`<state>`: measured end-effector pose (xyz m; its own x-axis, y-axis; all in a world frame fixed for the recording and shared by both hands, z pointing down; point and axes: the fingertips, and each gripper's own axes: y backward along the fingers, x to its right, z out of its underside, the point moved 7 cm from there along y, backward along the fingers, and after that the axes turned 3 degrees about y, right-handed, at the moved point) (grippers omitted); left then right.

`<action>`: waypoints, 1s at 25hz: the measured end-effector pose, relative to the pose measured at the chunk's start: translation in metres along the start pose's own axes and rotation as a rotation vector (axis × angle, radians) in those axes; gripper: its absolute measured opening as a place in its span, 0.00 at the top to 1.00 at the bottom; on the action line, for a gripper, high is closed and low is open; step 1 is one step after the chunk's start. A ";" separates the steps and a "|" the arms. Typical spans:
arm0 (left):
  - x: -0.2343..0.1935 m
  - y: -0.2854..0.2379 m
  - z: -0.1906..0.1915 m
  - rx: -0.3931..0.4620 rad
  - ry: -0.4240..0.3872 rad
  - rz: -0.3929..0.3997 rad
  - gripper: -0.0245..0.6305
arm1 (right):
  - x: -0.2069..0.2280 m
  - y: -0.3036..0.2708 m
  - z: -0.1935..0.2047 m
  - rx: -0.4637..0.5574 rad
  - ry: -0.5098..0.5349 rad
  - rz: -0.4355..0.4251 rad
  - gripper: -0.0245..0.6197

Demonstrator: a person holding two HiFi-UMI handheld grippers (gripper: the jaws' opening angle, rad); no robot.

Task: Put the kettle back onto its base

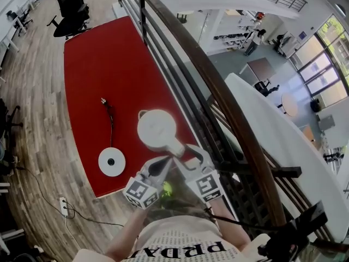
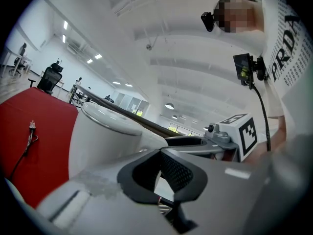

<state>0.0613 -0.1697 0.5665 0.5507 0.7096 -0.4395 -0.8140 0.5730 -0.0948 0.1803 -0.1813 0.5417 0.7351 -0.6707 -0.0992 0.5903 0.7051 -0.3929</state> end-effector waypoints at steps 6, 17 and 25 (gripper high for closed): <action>-0.006 0.001 0.007 -0.009 0.017 -0.018 0.98 | 0.001 -0.012 0.009 -0.022 -0.018 -0.017 0.65; -0.020 0.003 0.010 -0.020 0.020 -0.039 0.98 | -0.001 -0.036 0.013 -0.033 0.011 -0.017 0.71; -0.024 0.005 0.014 -0.021 0.034 -0.048 0.98 | -0.001 -0.037 0.019 -0.014 0.010 0.000 0.71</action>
<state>0.0466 -0.1786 0.5887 0.5831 0.6669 -0.4640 -0.7906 0.5972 -0.1351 0.1642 -0.2027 0.5733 0.7317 -0.6728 -0.1089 0.5851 0.7021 -0.4059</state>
